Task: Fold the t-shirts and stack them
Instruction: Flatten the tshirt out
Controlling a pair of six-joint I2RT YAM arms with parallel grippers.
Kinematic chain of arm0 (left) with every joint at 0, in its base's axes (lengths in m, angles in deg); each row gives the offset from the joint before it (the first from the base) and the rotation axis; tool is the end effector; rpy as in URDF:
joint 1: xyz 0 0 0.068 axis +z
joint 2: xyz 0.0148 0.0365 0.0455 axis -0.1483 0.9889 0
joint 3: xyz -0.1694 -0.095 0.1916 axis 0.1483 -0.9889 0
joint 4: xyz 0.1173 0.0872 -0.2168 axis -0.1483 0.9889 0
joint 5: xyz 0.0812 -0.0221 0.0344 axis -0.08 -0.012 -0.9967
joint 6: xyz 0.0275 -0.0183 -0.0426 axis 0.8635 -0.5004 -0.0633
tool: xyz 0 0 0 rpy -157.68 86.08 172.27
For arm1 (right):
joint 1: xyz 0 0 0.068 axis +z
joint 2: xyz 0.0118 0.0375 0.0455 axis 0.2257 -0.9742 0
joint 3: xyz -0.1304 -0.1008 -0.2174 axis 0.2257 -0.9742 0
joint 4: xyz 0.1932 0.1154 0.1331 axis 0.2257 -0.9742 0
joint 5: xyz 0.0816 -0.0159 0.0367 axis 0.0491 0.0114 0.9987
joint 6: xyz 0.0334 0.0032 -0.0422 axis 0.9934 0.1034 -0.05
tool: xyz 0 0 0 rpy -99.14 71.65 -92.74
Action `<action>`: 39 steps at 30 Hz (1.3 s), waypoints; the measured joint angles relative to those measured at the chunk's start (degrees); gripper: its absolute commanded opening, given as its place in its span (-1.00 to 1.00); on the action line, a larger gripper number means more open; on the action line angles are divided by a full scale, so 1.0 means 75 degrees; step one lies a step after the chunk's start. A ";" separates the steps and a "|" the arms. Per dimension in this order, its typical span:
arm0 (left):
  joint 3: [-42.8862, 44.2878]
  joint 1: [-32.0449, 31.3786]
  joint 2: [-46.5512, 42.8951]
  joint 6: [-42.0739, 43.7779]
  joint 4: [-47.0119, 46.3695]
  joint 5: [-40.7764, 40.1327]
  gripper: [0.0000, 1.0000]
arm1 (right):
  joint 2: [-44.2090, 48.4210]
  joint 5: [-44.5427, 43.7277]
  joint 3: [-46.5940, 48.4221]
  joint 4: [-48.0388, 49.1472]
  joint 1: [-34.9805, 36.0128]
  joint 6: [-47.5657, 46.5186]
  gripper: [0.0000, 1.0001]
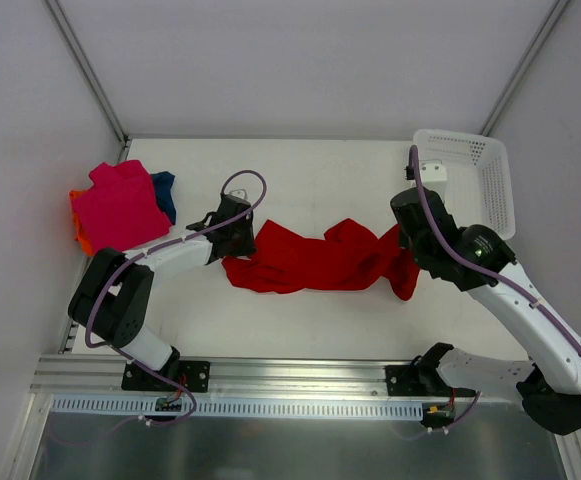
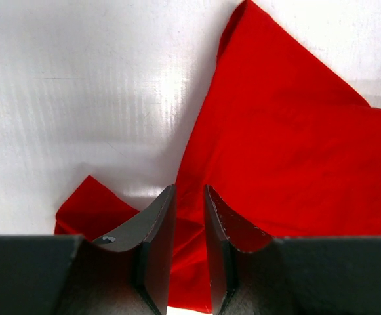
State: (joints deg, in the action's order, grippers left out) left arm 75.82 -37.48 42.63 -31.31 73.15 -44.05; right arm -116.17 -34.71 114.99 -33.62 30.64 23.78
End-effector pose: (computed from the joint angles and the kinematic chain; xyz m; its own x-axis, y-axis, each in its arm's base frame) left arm 0.2823 -0.1522 0.1898 -0.7429 -0.1562 -0.6509 0.0594 0.9532 -0.2965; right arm 0.1519 0.1123 0.4110 -0.4536 -0.3254 -0.8296 -0.0864 0.9426 -0.3225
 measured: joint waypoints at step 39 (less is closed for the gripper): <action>0.0038 -0.0195 -0.0414 0.0122 0.0370 -0.0749 -1.00 | 0.0006 0.0096 -0.0099 0.0015 -0.0108 0.0003 -0.99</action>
State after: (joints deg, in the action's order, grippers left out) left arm 76.10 -38.94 39.53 -30.40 75.93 -49.67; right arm -116.12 -33.99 114.25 -33.51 29.83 23.80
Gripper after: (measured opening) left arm 0.006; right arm 0.028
